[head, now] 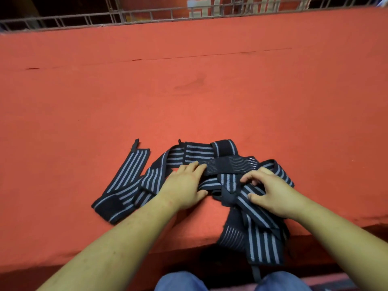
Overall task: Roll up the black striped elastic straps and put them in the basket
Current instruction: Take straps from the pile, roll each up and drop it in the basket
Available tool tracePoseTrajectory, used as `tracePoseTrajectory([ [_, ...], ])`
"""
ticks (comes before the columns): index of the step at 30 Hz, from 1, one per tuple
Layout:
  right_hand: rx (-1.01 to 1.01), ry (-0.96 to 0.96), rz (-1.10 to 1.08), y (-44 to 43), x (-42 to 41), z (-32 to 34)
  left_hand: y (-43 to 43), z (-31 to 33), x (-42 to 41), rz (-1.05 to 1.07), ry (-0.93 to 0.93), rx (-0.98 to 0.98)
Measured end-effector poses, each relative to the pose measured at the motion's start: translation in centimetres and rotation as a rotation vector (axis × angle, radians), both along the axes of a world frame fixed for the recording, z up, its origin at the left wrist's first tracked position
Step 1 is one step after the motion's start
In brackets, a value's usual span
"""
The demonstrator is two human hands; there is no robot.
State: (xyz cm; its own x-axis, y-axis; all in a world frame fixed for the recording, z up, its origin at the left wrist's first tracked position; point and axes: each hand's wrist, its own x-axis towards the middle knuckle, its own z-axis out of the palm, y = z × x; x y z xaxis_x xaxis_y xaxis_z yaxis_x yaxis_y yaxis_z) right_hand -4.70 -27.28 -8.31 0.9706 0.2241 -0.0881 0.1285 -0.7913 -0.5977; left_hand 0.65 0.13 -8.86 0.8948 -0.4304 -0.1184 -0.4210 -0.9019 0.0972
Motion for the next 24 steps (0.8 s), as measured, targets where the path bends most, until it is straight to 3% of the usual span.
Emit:
tracePoseTrajectory([
  [4,-0.031,0.025,-0.014,-0.5,-0.2,-0.2,0.7,0.2,1.0,-0.07,-0.091,0.035],
  [17,-0.188,0.02,-0.204,0.0,-0.3,-1.3,8.9,4.4,-3.0,-0.023,-0.345,-0.017],
  [21,-0.249,-0.022,-0.25,1.1,-0.4,-1.4,11.7,3.3,-4.6,-0.043,-0.256,0.045],
  [24,-0.265,-0.015,-0.226,2.0,-0.5,-1.3,12.1,2.6,-5.0,-0.036,-0.072,0.056],
])
